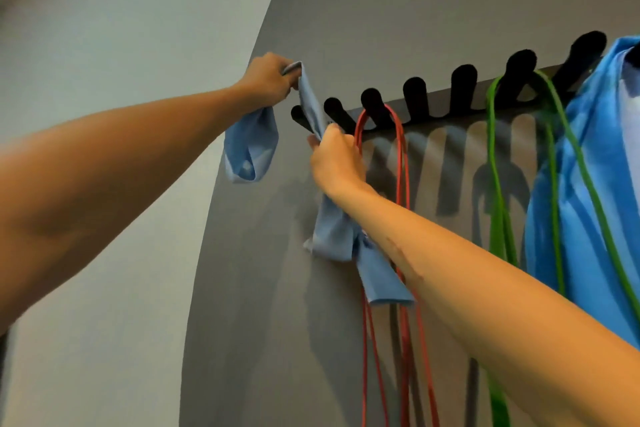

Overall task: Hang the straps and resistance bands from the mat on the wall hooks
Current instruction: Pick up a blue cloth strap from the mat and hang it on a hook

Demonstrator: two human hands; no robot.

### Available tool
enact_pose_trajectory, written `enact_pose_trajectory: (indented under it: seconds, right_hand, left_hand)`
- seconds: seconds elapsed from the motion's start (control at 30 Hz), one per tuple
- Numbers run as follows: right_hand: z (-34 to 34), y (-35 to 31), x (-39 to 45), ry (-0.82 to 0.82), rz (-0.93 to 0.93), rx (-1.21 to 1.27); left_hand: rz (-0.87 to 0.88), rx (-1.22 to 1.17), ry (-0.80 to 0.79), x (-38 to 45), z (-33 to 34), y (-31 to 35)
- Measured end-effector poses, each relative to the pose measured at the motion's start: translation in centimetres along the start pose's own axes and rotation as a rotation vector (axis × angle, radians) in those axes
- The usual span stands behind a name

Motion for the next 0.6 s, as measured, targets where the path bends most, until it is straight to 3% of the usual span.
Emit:
enact_pose_trajectory:
  seconds: [0.07, 0.2, 0.33, 0.43, 0.53, 0.6]
  right_hand:
    - [0.8, 0.6, 0.3, 0.030, 0.006, 0.006]
    - [2.5, 3.0, 2.0, -0.031, 0.225, 0.096]
    - [3.1, 4.8, 2.0, -0.115, 0.326, 0.137]
    - [3.3, 5.3, 1.0, -0.087, 0.230, 0.065]
    - [3.3, 5.2, -1.9, -0.108, 0.053, -0.203]
    - [3.4, 4.1, -5.2, 0.008, -0.164, -0.435]
  left_hand:
    - [-0.026, 0.037, -0.015, 1.1, 0.9, -0.4]
    - [-0.231, 0.105, -0.145, 0.9, 3.4, -2.5]
    - [-0.528, -0.156, -0.185, -3.7, 9.0, -5.0]
    - [-0.562, -0.225, -0.196, -7.6, 9.8, -4.6]
    - [-0.446, -0.257, -0.460, -11.8, 7.9, -3.9]
    - [-0.360, -0.208, -0.585, -14.7, 5.0, -4.4]
Point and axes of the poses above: each hand's wrist, its own x-axis towards the middle knuckle, its own z-axis out of the palm, y = z × x, the point moved 1 cm from there along x, towards the middle knuckle, and after that the axes turned 15 degrees about y, right-handed, at the moved point
